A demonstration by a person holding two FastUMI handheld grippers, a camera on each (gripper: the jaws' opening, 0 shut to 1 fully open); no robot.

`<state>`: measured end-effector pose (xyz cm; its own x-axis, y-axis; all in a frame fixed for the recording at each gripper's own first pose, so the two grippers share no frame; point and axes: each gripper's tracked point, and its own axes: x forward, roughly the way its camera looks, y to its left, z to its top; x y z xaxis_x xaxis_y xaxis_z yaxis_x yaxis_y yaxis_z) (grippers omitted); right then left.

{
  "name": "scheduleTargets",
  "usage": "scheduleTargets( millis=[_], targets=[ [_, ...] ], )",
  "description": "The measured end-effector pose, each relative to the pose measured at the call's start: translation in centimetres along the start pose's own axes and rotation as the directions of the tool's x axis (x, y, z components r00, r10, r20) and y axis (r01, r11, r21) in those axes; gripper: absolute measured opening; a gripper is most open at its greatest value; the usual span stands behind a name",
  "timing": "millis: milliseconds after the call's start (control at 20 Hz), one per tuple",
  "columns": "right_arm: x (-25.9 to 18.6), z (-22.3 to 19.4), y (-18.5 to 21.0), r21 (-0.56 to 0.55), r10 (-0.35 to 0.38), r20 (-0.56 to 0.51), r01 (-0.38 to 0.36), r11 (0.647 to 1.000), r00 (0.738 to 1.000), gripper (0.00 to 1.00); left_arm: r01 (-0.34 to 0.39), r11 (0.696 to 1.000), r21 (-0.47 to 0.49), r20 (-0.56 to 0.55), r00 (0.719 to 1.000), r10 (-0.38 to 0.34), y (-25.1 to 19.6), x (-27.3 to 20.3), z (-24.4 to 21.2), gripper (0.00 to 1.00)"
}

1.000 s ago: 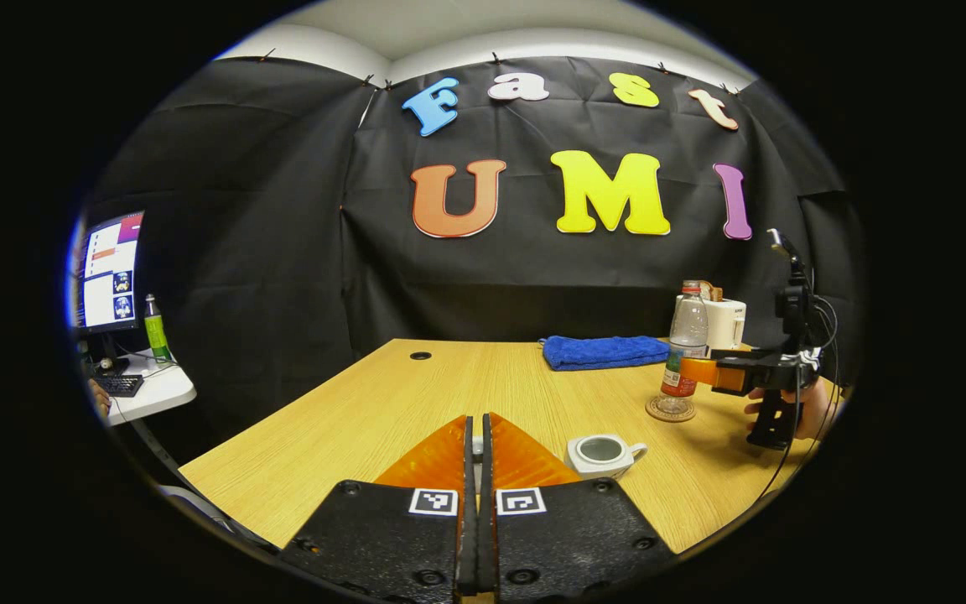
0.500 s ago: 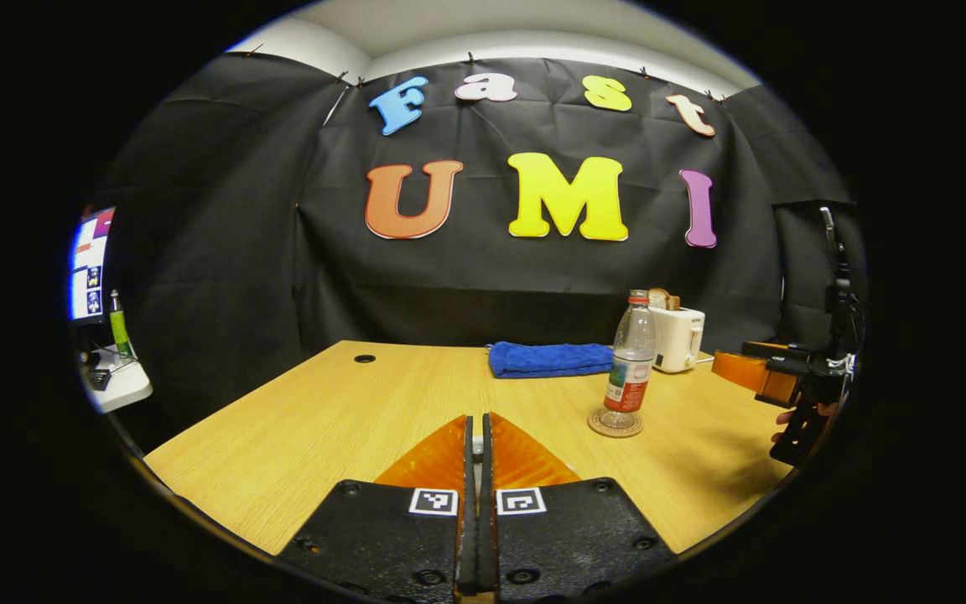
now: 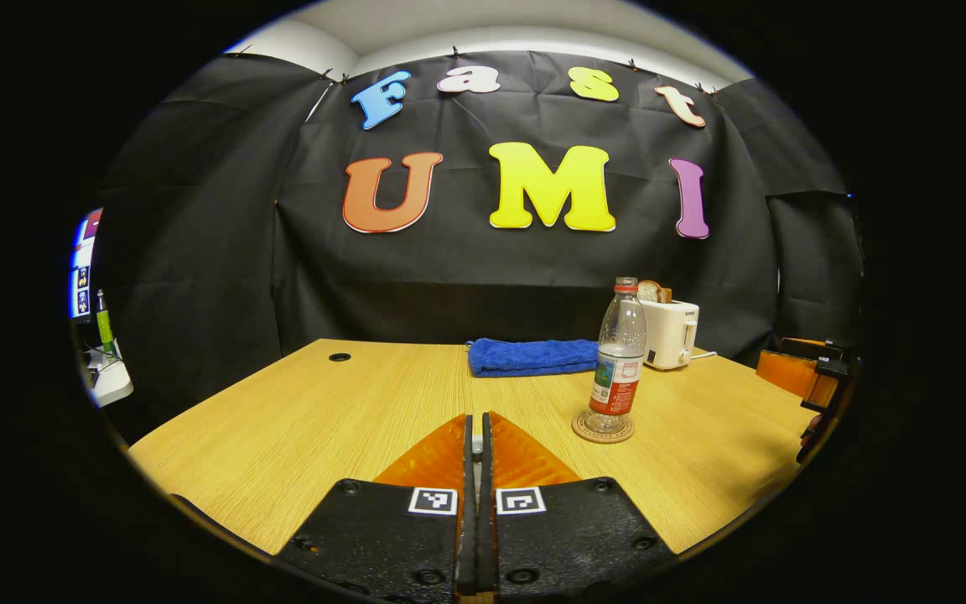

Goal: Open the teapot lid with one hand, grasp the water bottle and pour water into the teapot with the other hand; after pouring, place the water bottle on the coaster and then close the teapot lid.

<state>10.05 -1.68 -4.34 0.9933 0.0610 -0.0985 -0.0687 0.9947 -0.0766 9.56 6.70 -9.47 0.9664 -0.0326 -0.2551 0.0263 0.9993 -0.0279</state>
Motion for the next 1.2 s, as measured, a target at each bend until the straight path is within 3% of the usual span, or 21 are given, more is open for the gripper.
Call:
scheduleTargets(
  millis=[350, 950, 1150, 1200],
  targets=[
    [0.4, -1.2, -2.2, 0.018, -0.041, -0.033, 0.041, 0.999, 0.999, 0.95, -0.019, 1.000, 0.019, -0.036, 0.999, 0.019, 0.0, 1.7, -2.3, 0.03],
    [0.3, -1.8, -2.6, 0.019, -0.038, -0.037, 0.039, 0.999, 0.999, 0.96, -0.043, 0.999, 0.006, -0.065, 0.997, 0.043, 0.0, 1.9, -3.6, 0.04],
    [0.1, -1.6, -2.6, 0.023, -0.041, -0.029, 0.041, 0.999, 0.999, 0.96, -0.071, 0.997, 0.019, -0.048, 0.996, 0.071, 0.3, 1.6, -2.8, 0.17],
    [0.1, -1.5, -2.5, 0.029, -0.039, -0.031, 0.040, 0.999, 0.999, 0.95, -0.082, 0.996, 0.026, -0.039, 0.996, 0.083, 0.5, 1.4, -2.4, 0.47]
  ],
)
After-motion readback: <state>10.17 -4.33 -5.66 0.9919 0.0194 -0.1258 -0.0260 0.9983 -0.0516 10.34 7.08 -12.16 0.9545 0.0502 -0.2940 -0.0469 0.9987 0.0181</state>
